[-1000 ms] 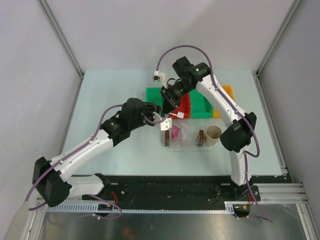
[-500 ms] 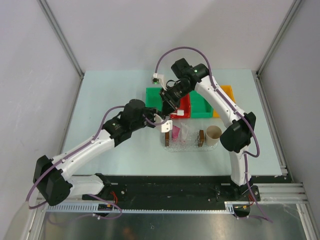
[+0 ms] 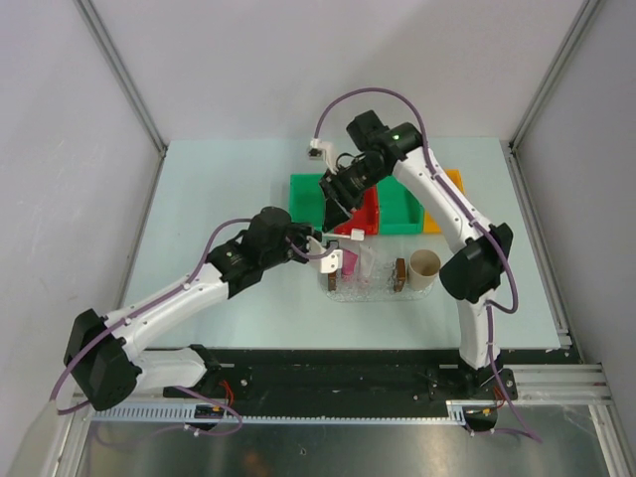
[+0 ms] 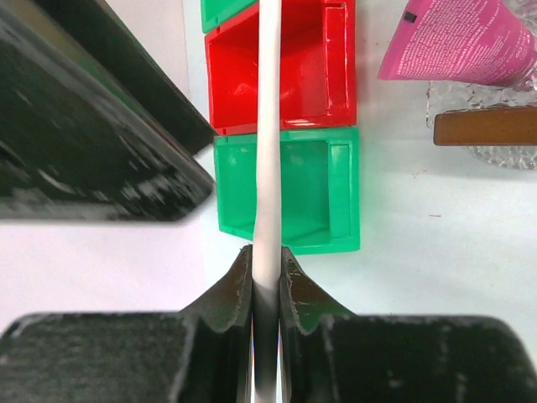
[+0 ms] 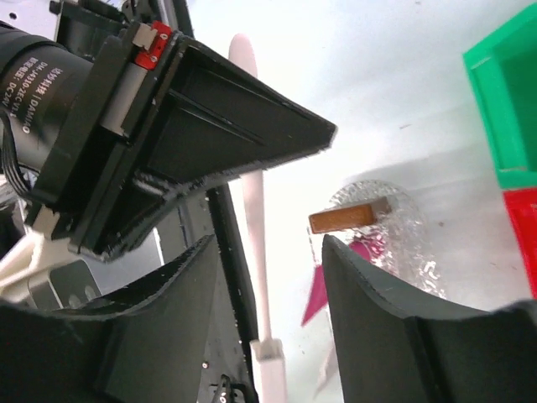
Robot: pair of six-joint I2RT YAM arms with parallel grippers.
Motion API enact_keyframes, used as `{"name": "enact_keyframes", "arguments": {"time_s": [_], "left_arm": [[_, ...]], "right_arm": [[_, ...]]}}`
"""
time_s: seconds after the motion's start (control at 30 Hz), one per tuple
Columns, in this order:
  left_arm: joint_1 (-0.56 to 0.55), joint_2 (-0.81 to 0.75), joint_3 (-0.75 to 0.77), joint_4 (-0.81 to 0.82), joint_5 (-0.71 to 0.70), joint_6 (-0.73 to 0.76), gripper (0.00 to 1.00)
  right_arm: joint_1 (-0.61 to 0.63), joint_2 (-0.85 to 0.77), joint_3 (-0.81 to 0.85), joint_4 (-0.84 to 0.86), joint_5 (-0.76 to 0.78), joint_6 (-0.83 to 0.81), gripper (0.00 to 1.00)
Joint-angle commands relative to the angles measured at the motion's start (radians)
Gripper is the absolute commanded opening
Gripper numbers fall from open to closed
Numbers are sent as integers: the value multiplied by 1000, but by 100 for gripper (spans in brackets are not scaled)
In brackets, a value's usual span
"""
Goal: Prepare toiletry sets of a toothbrush and toothpaste on the tray
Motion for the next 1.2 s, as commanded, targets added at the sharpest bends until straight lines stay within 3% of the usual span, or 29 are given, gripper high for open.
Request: {"name": "enact_keyframes", "arguments": {"time_s": [0.0, 0.1, 0.4, 0.5, 0.67, 0.9, 1.17], "left_arm": [[-8, -28, 7, 20, -25, -78, 0], [-7, -27, 14, 20, -14, -156, 0], [37, -5, 95, 20, 93, -406, 0], [74, 7, 152, 20, 155, -516, 0], [119, 42, 263, 22, 283, -711, 0], [127, 100, 413, 30, 438, -940, 0], [131, 169, 502, 73, 610, -1196, 0]], "right_arm": [[-77, -95, 65, -61, 0, 43, 60], [-115, -132, 70, -43, -11, 57, 67], [-327, -288, 49, 87, -78, 113, 71], [-368, -376, -45, 161, -87, 132, 71], [-370, -544, -308, 440, -81, 216, 72], [-336, -690, -546, 854, -72, 409, 73], [-220, -761, -673, 1091, -26, 509, 68]]}}
